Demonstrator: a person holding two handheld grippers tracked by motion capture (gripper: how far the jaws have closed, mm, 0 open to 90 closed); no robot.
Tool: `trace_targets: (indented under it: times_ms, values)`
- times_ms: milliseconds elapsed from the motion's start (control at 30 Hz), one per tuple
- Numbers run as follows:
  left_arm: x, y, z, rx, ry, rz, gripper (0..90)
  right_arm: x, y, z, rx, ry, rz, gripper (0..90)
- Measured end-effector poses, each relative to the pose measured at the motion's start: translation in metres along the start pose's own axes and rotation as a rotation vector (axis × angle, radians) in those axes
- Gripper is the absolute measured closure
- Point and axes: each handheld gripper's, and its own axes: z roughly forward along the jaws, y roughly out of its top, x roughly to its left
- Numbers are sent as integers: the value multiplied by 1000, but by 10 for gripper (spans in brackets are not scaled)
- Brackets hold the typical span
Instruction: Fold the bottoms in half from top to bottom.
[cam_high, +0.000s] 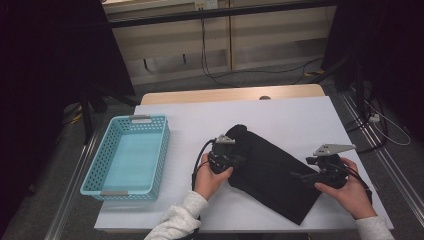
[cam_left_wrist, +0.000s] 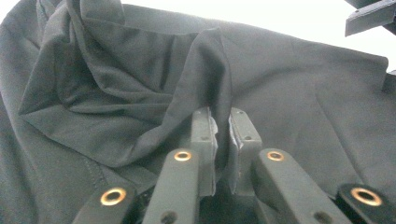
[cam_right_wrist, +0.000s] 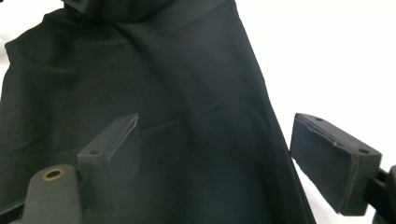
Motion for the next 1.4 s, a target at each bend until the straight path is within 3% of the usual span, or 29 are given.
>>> trace_targets:
  times_ms: [200, 400, 500, 600, 667, 767, 833, 900, 967, 1033, 1200, 1300, 1333, 1400]
  values:
    - [3, 0, -3, 1, 6, -24, 603, 0, 1, -1, -2, -3, -1, 169]
    - [6, 6, -16, -36, 22, -47, 374, 1, 3, -2, -14, -6, -5, 169]
    - [10, 11, -26, -59, 48, -63, 257, 1, 3, -2, -11, -2, -8, 169]
    - [19, 13, -34, -83, 85, -92, 216, 1, 3, -2, -12, -3, -11, 169]
    - [25, 14, -37, -88, 125, -92, 209, 1, 4, -2, -13, -3, -11, 169]
    - [34, 13, -38, -93, 151, -103, 264, 1, 4, -2, -13, -4, -7, 169]
    - [39, 13, -35, -80, 135, -114, 360, 1, 3, -2, -12, -5, -7, 169]
    - [42, 14, -29, -68, 134, -120, 360, 1, 3, -2, -11, -6, -7, 169]
    - [44, 16, -22, -61, 140, -124, 420, 1, 2, -2, -10, -8, -4, 169]
    - [45, 19, -15, -50, 118, -130, 501, 0, 2, -3, -11, -10, -3, 169]
    - [34, 29, 3, -11, 102, -88, 545, -3, 1, -5, -17, -14, 4, 169]
    - [29, 31, 13, 1, 82, -94, 558, -2, 1, -5, -14, -13, 5, 169]
    - [28, 32, 16, 13, 67, -96, 603, -1, 1, -4, -13, -9, 3, 169]
    - [21, 35, 21, -13, -3, -101, 598, 0, 1, -5, -15, -8, 0, 169]
